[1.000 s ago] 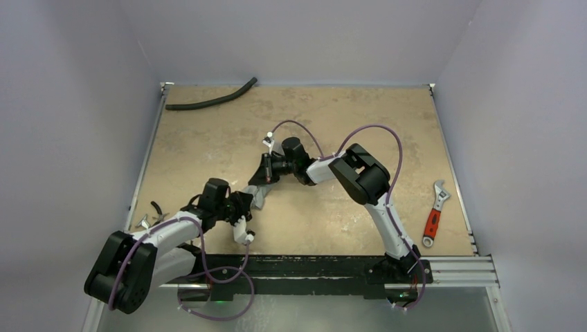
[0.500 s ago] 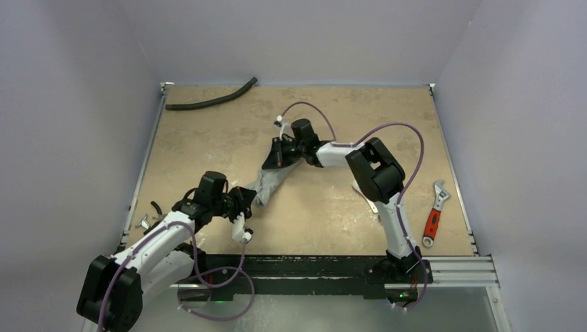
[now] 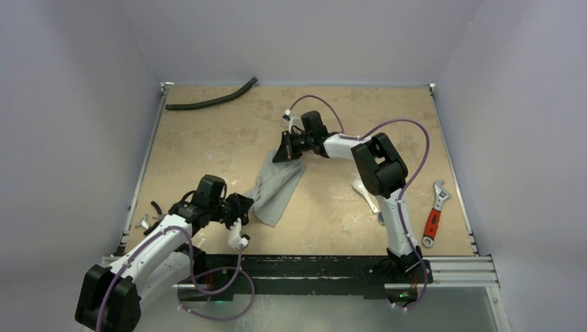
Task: Fold the napkin into a case and place the utensils inside
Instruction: Turn over the smaller rectangle-folded napkin at the center of the board.
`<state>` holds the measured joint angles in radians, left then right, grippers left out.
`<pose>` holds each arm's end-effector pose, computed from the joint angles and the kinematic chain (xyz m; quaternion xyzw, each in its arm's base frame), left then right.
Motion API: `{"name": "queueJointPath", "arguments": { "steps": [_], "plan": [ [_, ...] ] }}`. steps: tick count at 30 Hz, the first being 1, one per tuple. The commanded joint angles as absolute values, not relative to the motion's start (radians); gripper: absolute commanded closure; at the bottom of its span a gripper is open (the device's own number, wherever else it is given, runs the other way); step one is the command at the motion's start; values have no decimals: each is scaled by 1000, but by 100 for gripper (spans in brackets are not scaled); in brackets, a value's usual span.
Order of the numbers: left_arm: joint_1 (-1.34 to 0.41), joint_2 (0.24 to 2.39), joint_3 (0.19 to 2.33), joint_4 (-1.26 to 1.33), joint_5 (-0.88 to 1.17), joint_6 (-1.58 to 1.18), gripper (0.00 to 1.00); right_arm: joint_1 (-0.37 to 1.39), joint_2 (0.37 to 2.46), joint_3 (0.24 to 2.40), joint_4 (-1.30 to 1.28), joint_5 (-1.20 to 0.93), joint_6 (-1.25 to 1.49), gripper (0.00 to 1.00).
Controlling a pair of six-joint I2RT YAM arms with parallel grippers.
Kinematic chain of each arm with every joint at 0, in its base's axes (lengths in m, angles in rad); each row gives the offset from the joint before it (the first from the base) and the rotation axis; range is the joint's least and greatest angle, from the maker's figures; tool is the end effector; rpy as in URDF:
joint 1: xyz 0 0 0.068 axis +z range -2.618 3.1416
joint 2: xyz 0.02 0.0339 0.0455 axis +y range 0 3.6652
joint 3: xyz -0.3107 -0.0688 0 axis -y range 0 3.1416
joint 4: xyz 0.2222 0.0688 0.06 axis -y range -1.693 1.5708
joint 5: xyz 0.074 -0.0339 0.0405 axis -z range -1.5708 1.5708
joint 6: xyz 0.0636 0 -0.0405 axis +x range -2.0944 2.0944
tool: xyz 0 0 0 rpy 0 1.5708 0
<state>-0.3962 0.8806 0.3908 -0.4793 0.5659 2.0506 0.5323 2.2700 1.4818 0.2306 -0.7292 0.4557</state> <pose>0.0964 -0.0773 0.1962 0.8905 0.2344 0.0289 0.3889 0.4285 0.3016 0.1718 -0.2042 0.8097 0.4895 0.2513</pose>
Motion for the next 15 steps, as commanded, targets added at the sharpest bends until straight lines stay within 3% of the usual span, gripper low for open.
{"name": "queueJointPath", "arguments": {
  "steps": [1,5,9,15],
  "plan": [
    [-402,855,375,-516,633,2083,100,534,2230,1533,184,-757,396,98],
    [-403,873,394,-454,662,1972,100,521,2085,1432,165,-609,369,84],
    [-435,976,583,-368,668,1554,100,490,1975,1376,211,-556,331,70],
    [-525,1241,1095,-448,696,998,100,566,2138,1672,105,-622,174,75]
  ]
}}
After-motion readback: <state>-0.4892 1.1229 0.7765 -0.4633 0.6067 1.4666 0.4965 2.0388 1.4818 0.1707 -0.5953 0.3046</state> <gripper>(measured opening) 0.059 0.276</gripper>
